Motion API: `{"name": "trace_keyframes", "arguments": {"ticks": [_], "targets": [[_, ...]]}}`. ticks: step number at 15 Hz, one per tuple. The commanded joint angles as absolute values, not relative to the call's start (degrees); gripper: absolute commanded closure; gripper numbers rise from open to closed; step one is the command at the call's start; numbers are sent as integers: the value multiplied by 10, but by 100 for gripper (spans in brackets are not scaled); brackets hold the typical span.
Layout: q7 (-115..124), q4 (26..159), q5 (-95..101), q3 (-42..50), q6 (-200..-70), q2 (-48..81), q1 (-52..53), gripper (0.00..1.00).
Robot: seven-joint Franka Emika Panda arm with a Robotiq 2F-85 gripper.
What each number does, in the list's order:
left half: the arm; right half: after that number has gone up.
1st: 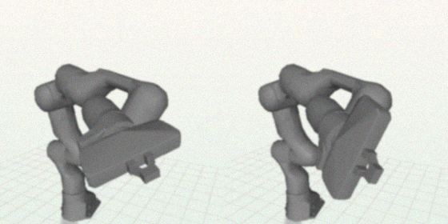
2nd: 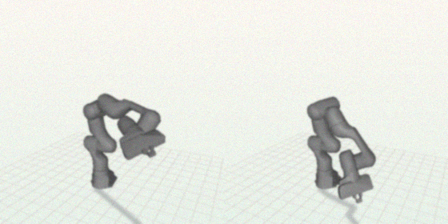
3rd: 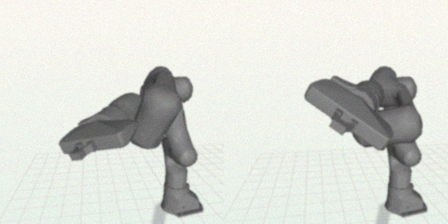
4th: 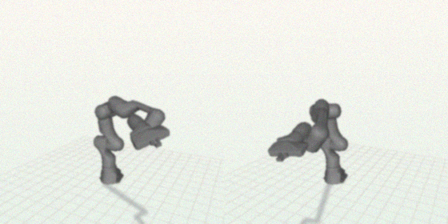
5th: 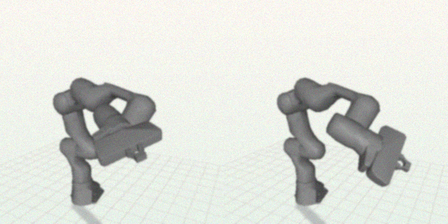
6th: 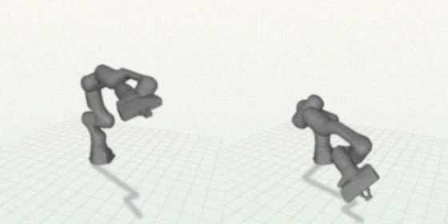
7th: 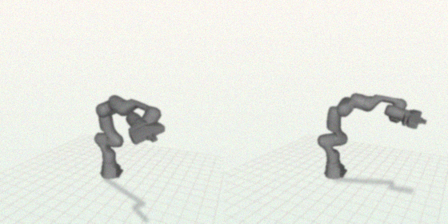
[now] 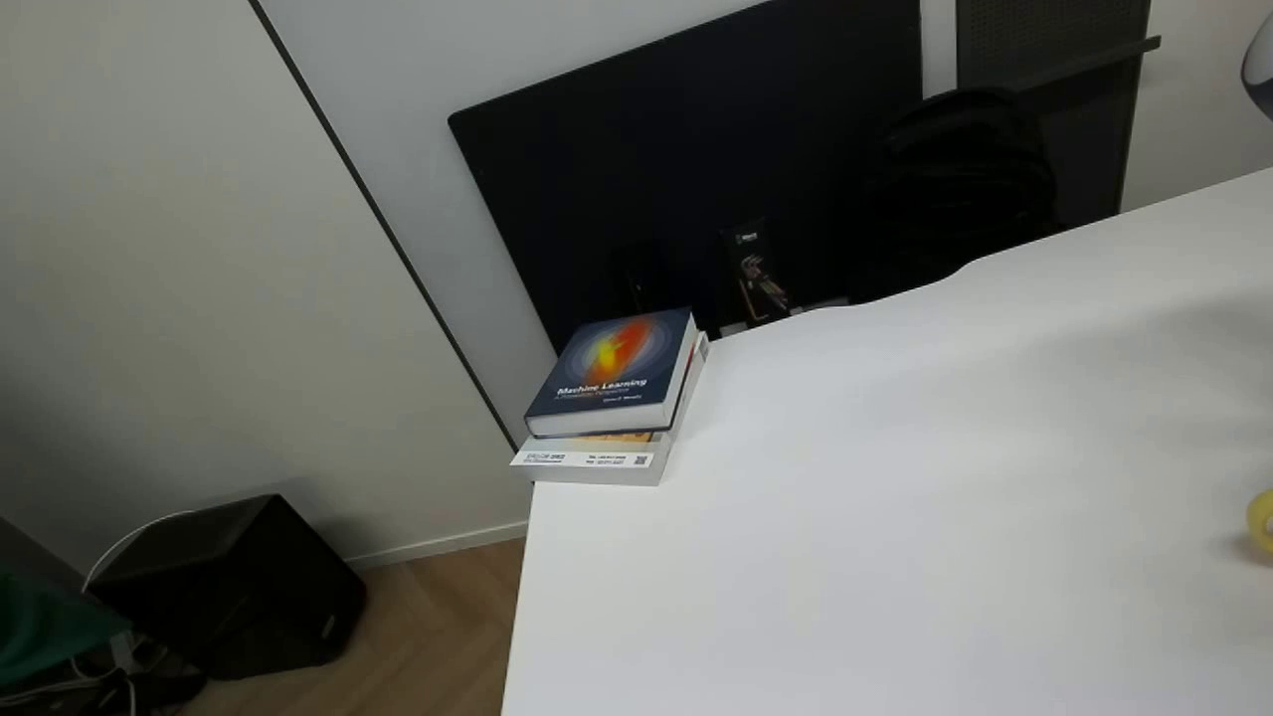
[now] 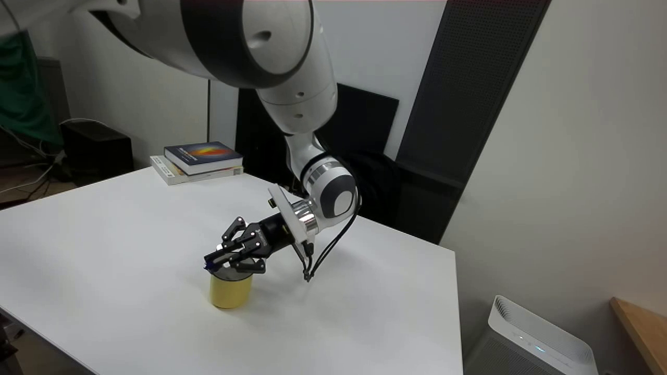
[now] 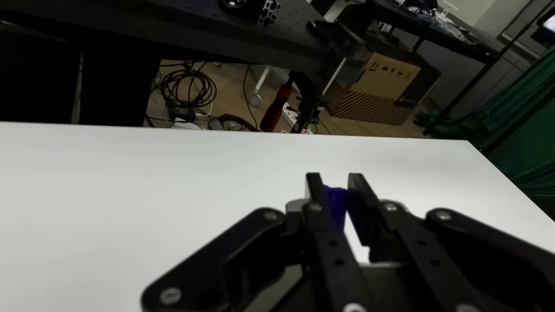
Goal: Remove the blue marker from the yellow mug
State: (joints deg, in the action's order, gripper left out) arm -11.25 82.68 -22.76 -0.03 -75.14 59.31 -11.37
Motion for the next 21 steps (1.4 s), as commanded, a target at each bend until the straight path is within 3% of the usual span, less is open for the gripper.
{"name": "trace_keyframes", "arguments": {"ticks": [1, 21], "targets": [[-90, 814, -232, -2, -736, 563, -116, 95], [-57, 863, -198, 26, -781, 400, -94, 95]]}}
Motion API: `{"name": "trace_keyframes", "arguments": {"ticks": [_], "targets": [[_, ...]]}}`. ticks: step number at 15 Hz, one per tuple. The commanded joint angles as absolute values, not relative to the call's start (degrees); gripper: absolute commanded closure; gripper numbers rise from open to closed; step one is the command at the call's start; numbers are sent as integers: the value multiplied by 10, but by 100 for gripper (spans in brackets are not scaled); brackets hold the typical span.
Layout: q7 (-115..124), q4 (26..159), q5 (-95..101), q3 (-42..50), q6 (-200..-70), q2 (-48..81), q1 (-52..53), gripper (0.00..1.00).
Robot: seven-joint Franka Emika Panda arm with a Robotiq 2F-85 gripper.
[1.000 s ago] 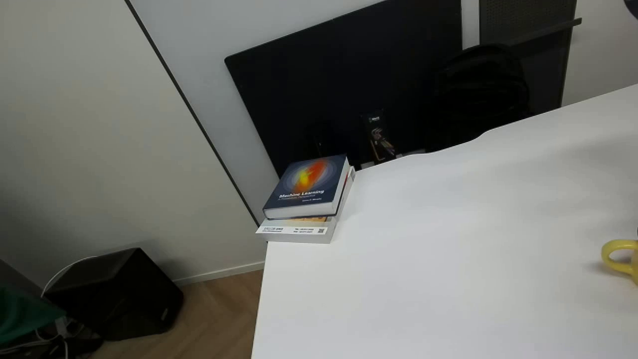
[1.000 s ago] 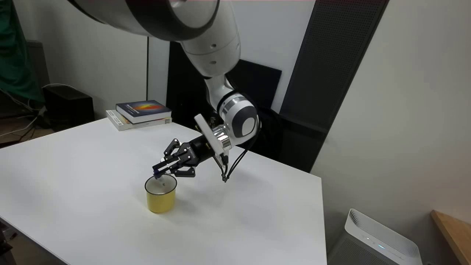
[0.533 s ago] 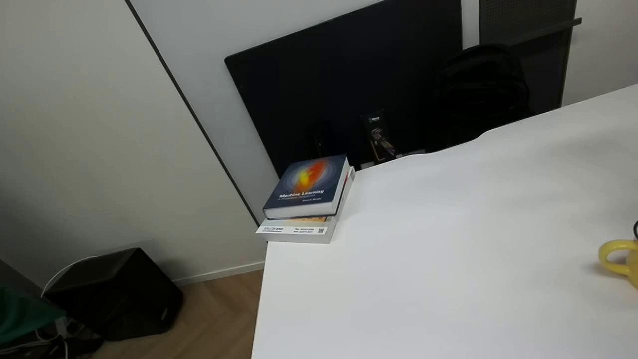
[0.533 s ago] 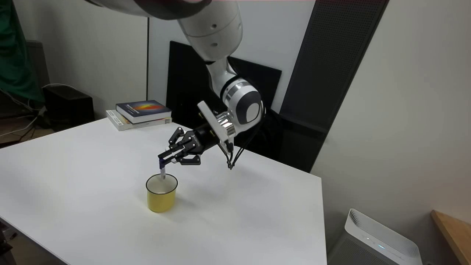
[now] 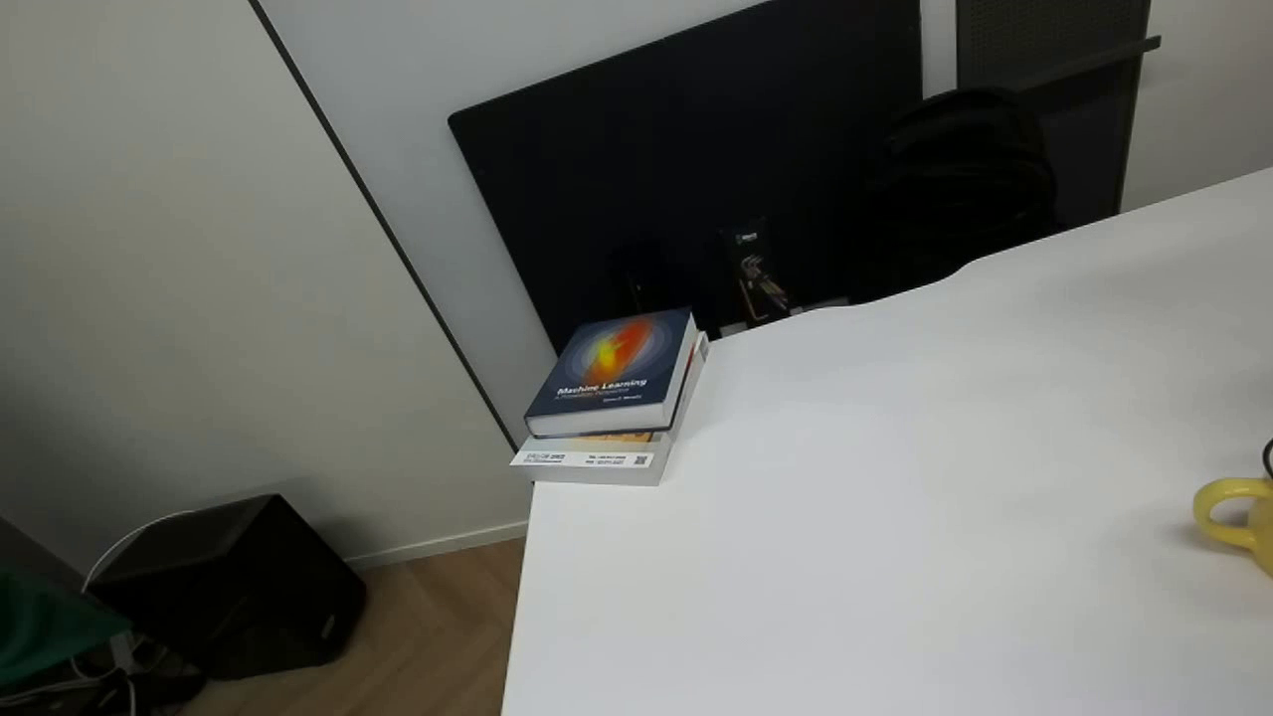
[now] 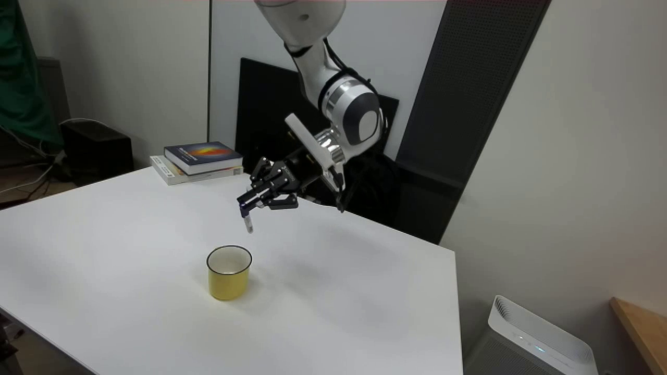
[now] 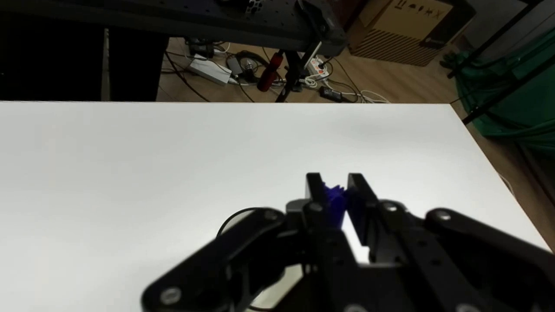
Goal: Remove the blue marker from the yellow mug
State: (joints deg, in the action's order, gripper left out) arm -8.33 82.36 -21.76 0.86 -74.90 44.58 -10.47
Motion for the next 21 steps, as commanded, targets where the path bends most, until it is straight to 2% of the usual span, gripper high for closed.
{"name": "trace_keyframes", "arguments": {"ticks": [1, 6, 14, 20, 21], "targets": [[-54, 869, -188, 30, -795, 395, -92, 95], [-43, 929, -121, 59, -969, 390, -87, 95], [-14, 1060, -97, 76, -1374, 424, -97, 95], [29, 1090, -92, 85, -1497, 478, -94, 95], [33, 1090, -92, 86, -1499, 482, -94, 67]]}}
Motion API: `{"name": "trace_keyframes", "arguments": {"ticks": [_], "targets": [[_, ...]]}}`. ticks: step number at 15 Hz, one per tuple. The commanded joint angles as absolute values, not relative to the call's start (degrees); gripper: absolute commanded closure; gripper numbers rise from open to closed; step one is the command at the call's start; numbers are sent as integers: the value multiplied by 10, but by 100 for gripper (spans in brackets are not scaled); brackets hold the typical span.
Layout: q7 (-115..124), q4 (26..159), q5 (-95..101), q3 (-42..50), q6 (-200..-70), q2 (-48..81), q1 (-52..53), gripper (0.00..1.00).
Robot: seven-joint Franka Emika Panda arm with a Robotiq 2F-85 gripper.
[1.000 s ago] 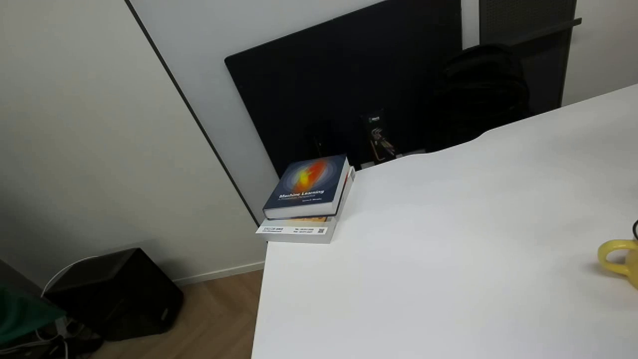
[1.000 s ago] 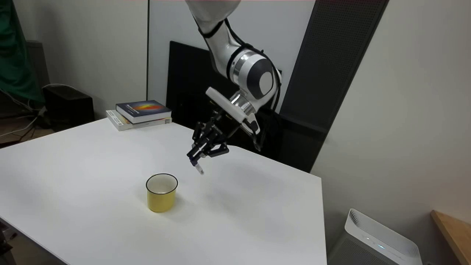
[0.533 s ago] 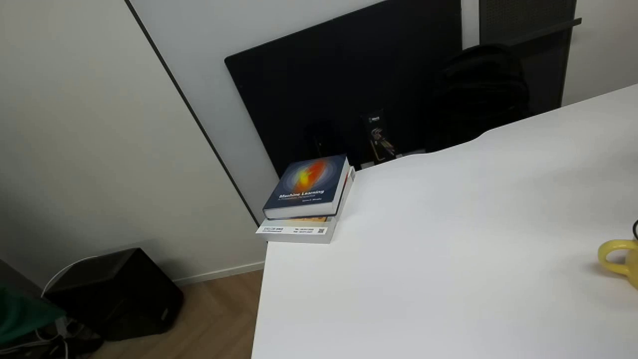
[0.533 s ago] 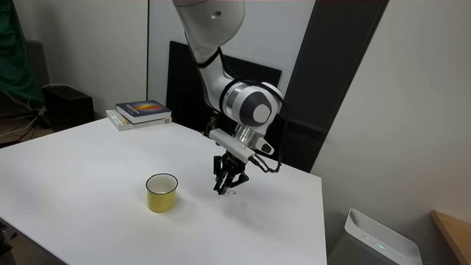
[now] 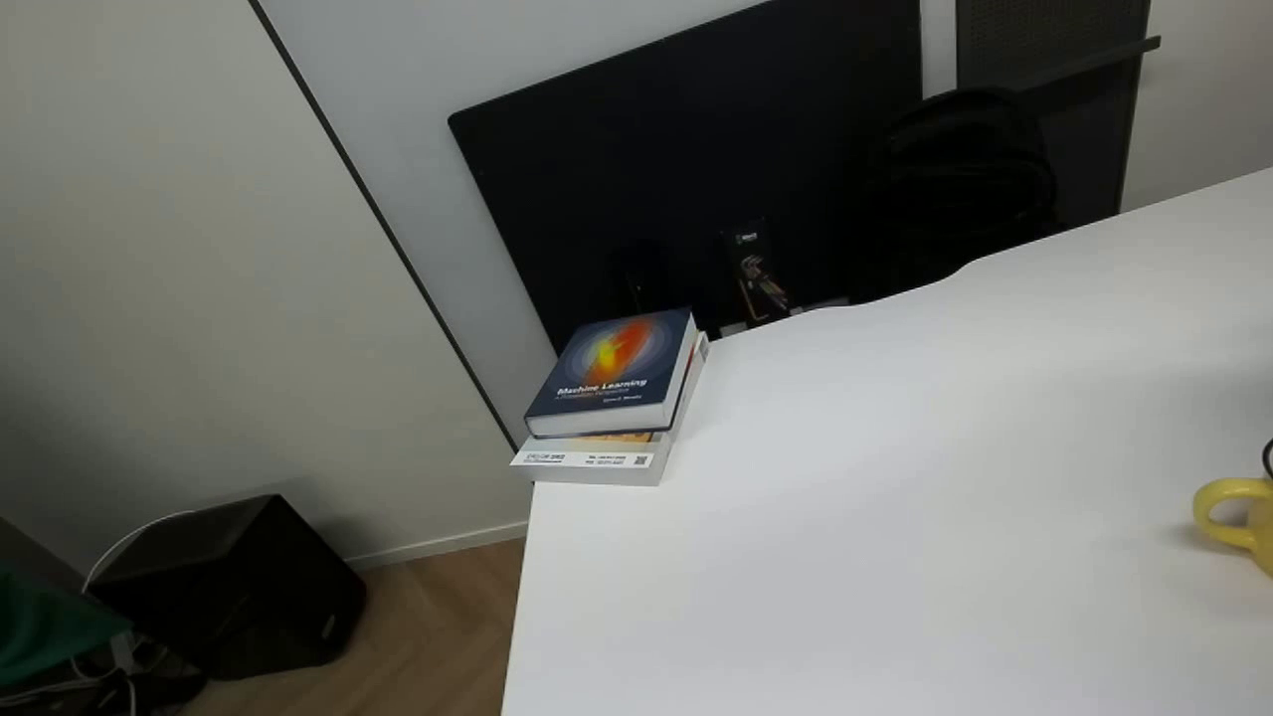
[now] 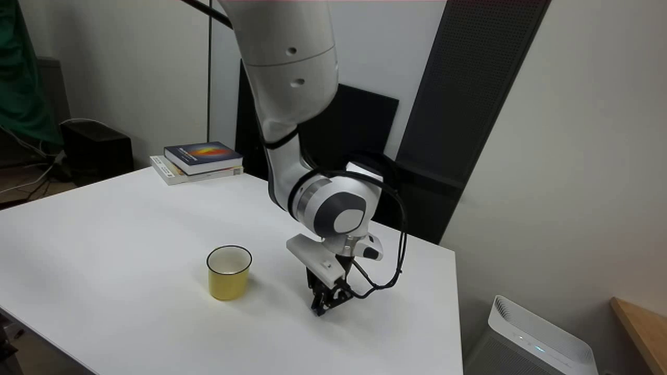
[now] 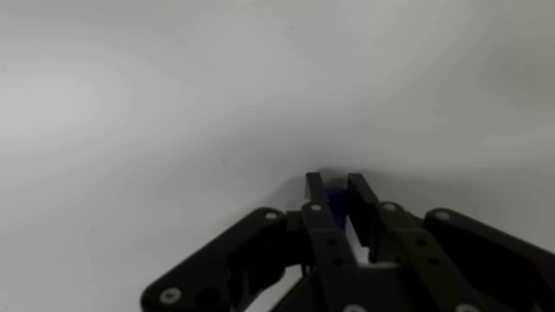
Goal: Remove the blue marker from the yellow mug
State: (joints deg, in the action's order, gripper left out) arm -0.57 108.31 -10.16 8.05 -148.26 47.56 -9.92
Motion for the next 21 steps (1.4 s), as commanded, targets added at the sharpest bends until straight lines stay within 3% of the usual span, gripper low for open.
{"name": "trace_keyframes", "arguments": {"ticks": [1, 9, 16, 21], "targets": [[39, 1089, -93, 86, -1492, 478, -94, 55], [44, 1102, -105, 63, -1358, 417, -100, 3], [33, 1111, -120, 45, -1192, 337, -96, 0], [25, 1098, -115, 47, -1195, 350, -95, 0]]}}
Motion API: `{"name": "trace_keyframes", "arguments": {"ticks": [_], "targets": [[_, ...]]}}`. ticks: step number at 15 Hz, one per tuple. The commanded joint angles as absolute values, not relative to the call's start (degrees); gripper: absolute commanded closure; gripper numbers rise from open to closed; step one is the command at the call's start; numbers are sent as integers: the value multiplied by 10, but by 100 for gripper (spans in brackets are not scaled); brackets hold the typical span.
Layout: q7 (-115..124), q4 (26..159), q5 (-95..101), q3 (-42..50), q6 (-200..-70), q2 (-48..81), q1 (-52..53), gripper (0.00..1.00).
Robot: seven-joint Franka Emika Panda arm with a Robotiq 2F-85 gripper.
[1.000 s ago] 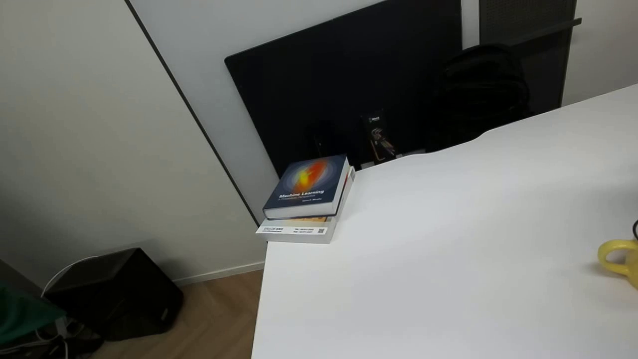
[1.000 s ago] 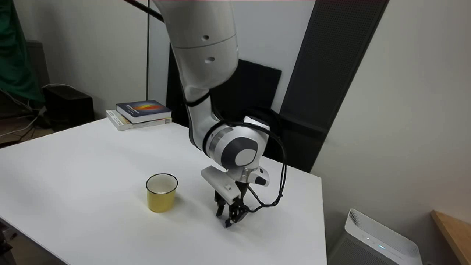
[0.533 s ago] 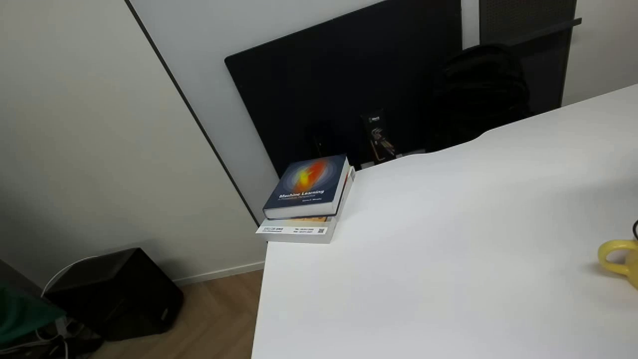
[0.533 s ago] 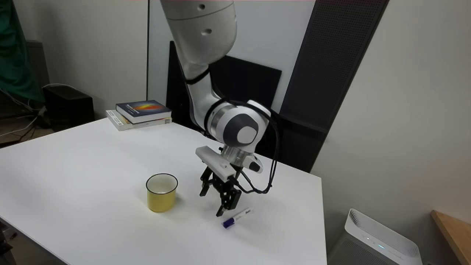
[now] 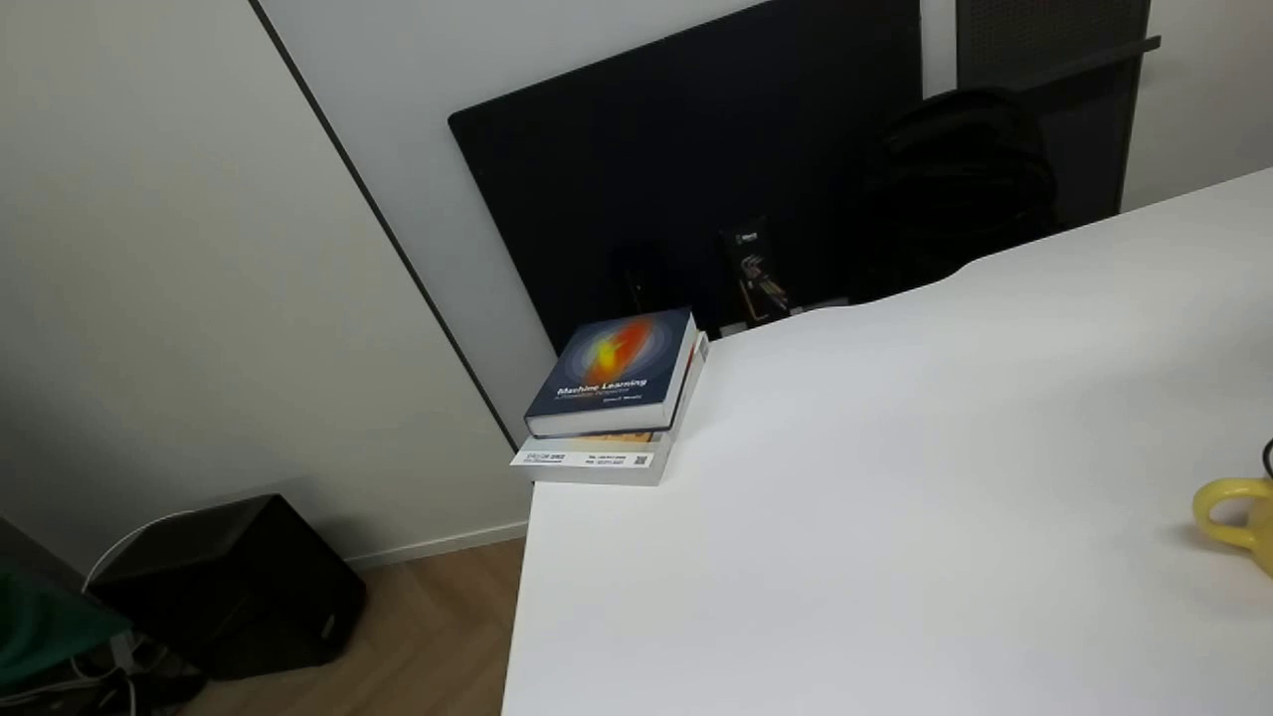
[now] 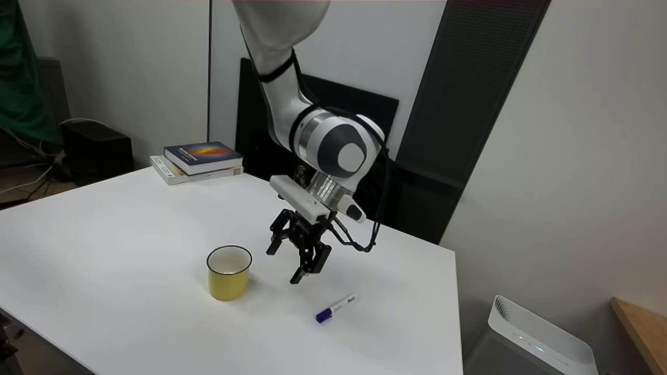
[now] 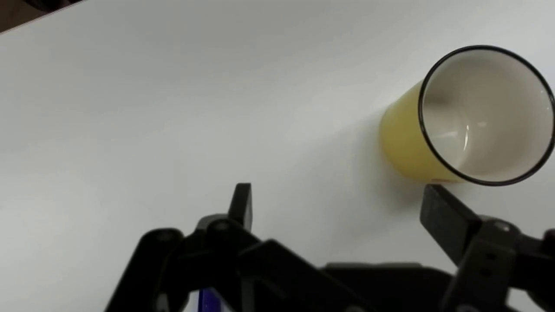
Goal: Remove the blue marker from the yellow mug
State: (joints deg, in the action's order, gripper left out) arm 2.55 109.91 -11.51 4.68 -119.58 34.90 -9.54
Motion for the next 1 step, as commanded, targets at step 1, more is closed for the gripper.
{"name": "trace_keyframes", "arguments": {"ticks": [1], "targets": [[25, 1099, -115, 47, -1195, 350, -95, 0]]}}
